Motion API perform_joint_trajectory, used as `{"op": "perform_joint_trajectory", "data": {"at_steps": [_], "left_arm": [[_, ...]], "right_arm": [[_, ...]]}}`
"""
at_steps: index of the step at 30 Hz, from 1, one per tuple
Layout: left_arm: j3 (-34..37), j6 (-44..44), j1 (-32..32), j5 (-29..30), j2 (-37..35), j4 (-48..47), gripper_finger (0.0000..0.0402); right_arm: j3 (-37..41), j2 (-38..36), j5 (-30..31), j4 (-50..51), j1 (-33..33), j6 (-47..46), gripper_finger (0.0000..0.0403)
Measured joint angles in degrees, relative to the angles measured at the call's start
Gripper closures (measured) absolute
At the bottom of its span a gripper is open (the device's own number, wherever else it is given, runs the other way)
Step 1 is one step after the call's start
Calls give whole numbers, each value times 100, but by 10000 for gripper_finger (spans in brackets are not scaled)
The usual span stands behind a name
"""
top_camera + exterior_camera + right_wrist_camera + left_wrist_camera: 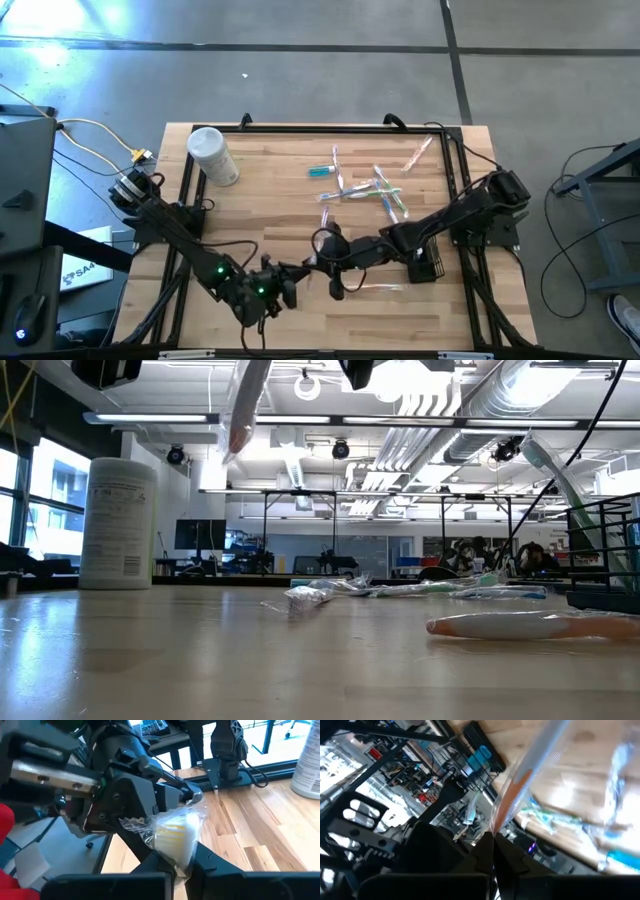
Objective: Pick & Place toothbrushing station
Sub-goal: Put the bottom left orange toothbrush into the black mesh organizer
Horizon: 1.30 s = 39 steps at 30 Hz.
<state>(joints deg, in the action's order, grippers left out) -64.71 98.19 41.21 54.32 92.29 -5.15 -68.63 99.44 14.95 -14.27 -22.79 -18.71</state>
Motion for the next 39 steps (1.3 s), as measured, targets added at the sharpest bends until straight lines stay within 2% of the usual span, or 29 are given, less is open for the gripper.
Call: {"op": "perform_joint_trajectory", "data": {"at_steps": [3,8,13,18,22,27,34,39], "left_arm": [[-5,-307,-13,-307,-4,141,402],[-8,-553,-7,-324,-48,180,386],[2,-576,6,-414,-37,128,326],[4,-595,0,-268,-72,266,265],[0,-977,-106,-208,-90,250,238],[0,-1711,-411,-166,-87,185,229],[0,-3079,-973,-194,-102,149,229],[0,-3855,-1399,-794,-149,-328,229]], "right_arm": [[-2,-49,305,206,-117,38,396],[5,-328,941,630,-432,96,397],[-4,-696,1963,1348,-935,-150,397],[0,-1056,2815,2233,-1569,-918,398],[-2,-1432,3088,3202,-2180,-1408,398],[-2,-1693,3497,3864,-2818,-2006,398],[-2,-2071,3788,4024,-3673,-2064,398],[-2,-2264,4215,4914,-4262,-2668,398]]}}
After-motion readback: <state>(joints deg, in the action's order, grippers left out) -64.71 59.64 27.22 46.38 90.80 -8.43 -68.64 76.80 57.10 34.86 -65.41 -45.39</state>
